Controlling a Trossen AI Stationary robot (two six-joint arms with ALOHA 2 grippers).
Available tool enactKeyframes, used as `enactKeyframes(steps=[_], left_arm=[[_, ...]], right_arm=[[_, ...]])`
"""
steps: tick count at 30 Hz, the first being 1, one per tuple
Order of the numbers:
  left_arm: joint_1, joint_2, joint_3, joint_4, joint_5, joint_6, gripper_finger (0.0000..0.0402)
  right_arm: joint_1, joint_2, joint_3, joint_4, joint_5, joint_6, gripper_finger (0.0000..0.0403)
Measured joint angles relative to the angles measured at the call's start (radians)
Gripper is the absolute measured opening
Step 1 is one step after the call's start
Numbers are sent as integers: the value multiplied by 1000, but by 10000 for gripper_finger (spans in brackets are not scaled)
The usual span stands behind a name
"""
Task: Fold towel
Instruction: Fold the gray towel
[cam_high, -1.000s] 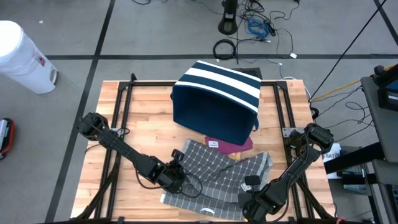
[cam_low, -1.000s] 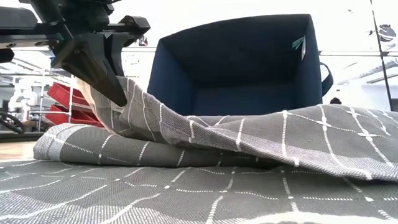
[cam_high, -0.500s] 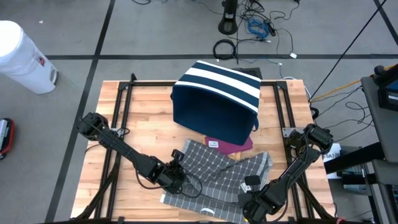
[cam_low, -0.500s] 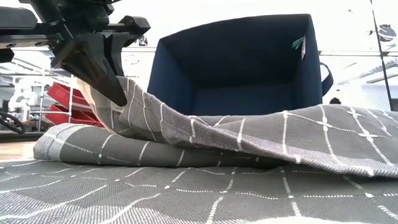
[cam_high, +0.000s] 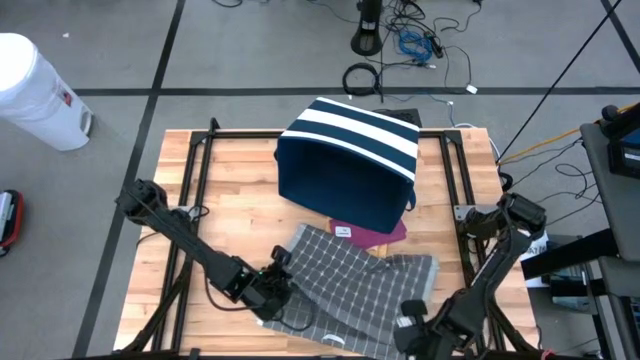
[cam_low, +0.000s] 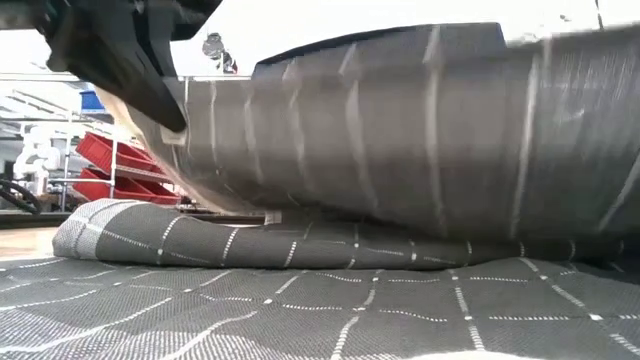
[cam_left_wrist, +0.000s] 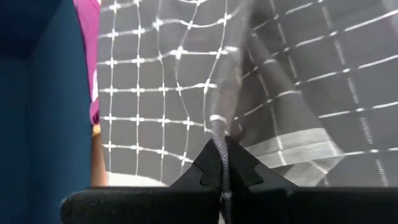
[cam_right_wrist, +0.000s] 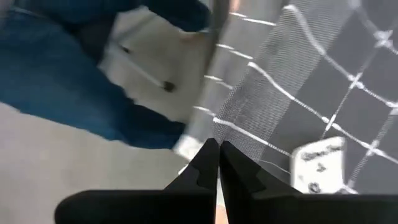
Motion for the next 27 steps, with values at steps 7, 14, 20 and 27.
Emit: enactKeyframes(steps=[7,14,20,27], left_arm=[[-5,-4,0,0,35,0,1],[-14,-3,0,-3,90,-9,1],[-15,-3,0,1,122,-22,1],[-15,-3,0,-14,124,-25,1]], right_arm=[[16,44,0,100,-70,49,0],[7,106,0,195,-116,41,0],[7,134,0,198,-141,42,0],[-3,136,0,215,-172,64,30]])
